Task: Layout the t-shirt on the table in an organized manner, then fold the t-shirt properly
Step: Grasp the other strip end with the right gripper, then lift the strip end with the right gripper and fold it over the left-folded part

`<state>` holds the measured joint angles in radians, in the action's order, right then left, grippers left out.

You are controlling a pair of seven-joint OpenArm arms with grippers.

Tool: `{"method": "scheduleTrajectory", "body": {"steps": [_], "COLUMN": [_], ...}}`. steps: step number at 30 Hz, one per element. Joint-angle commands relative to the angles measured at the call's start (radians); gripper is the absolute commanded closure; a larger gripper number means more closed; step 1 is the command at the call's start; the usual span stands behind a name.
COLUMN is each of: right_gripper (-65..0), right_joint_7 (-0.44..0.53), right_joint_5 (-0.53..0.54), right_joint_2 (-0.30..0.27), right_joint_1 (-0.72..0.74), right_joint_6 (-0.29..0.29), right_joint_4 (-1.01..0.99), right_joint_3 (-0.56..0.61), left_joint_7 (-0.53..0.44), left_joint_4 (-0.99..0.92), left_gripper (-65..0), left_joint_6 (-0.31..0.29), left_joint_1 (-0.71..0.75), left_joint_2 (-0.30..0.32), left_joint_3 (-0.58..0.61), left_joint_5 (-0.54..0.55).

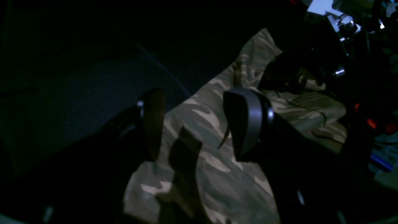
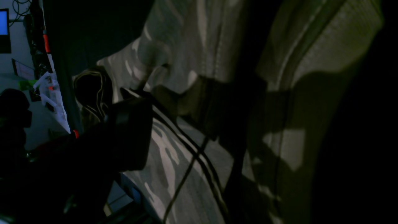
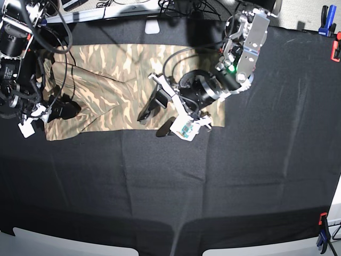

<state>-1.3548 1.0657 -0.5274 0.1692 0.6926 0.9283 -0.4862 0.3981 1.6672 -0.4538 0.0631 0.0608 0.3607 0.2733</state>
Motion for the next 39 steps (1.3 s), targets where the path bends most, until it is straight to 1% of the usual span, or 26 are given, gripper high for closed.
{"method": "scheduleTrajectory", "body": {"steps": [1, 4, 6, 9, 10, 11, 12, 13, 16, 17, 20, 23, 25, 28, 30, 33, 36, 39], "right_gripper": [-47.0, -47.0, -47.0, -46.9, -45.7, -43.0, -38.3, -31.3, -5.8, 0.0, 0.0, 0.0, 0.0, 0.0, 0.0, 0.0, 0.0, 0.0], "right_joint_7": [0.009, 0.008, 0.01, 0.012, 0.011, 0.012, 0.011, 0.012, 0.014, 0.024, 0.053, 0.053, 0.063, 0.116, 0.166, 0.237, 0.252, 0.236], "right_joint_5": [0.028, 0.095, 0.117, 0.119, 0.118, 0.114, 0.112, 0.113, 0.113, 0.113, 0.112, 0.095, 0.026, -0.143, -0.253, -0.372, -0.448, -0.472], "right_joint_2": [-0.024, -0.024, -0.024, -0.024, -0.024, -0.024, -0.024, -0.024, -0.024, -0.024, -0.024, -0.024, -0.024, -0.033, -0.049, -0.082, -0.11, -0.119], "right_joint_1": [0.019, 0.019, 0.02, 0.026, 0.029, 0.032, 0.036, 0.037, 0.047, 0.05, 0.061, 0.087, 0.117, 0.169, 0.203, 0.252, 0.309, 0.354], "right_joint_6": [0.006, 0.006, 0.006, 0.006, 0.006, 0.006, 0.006, 0.006, 0.006, 0.006, 0.006, 0.006, 0.006, 0.006, 0.006, 0.006, 0.006, 0.006], "right_joint_4": [0.014, 0.014, 0.014, 0.014, 0.014, 0.014, 0.014, 0.014, 0.014, 0.014, 0.014, 0.014, 0.014, 0.014, 0.014, 0.014, 0.014, 0.014], "right_joint_3": [-0.005, -0.005, -0.005, -0.005, -0.005, -0.005, -0.005, -0.005, -0.005, -0.005, -0.005, -0.005, -0.005, -0.005, -0.005, -0.005, -0.005, -0.005], "left_joint_7": [-0.023, -0.023, -0.018, 0.0, -0.001, -0.001, -0.002, -0.002, -0.001, -0.002, -0.001, -0.001, -0.001, -0.001, -0.001, -0.001, -0.001, -0.002], "left_joint_4": [0.019, 0.019, 0.019, 0.019, 0.019, 0.019, 0.019, 0.019, 0.019, 0.019, 0.019, 0.019, 0.019, 0.019, 0.019, 0.019, 0.019, 0.019], "left_gripper": [-31.8, -31.8, -31.8, -31.8, -31.8, -31.8, -31.8, -31.8, -31.8, -31.8, -31.8, -31.8, -31.8, -31.8, -31.8, -31.8, -31.8, -31.8], "left_joint_6": [-0.007, -0.007, -0.008, -0.007, -0.007, -0.008, -0.007, -0.007, -0.007, -0.007, -0.007, -0.007, -0.008, -0.007, -0.007, -0.008, -0.008, -0.007], "left_joint_1": [-0.013, -0.013, -0.013, -0.013, -0.013, -0.013, -0.013, -0.013, -0.013, -0.013, -0.013, -0.013, -0.013, -0.013, -0.013, -0.013, -0.013, -0.013], "left_joint_2": [-0.008, -0.008, -0.008, -0.008, -0.008, -0.008, -0.008, -0.008, -0.008, -0.008, -0.008, -0.008, -0.008, -0.008, -0.008, -0.008, -0.008, -0.008], "left_joint_3": [0.001, 0.001, 0.001, 0.001, 0.001, 0.001, 0.001, 0.001, 0.001, 0.001, 0.001, 0.001, 0.001, 0.001, 0.001, 0.001, 0.001, 0.001], "left_joint_5": [0.016, 0.016, 0.016, 0.016, 0.016, 0.016, 0.016, 0.016, 0.016, 0.016, 0.016, 0.016, 0.016, 0.016, 0.016, 0.016, 0.016, 0.017]}}
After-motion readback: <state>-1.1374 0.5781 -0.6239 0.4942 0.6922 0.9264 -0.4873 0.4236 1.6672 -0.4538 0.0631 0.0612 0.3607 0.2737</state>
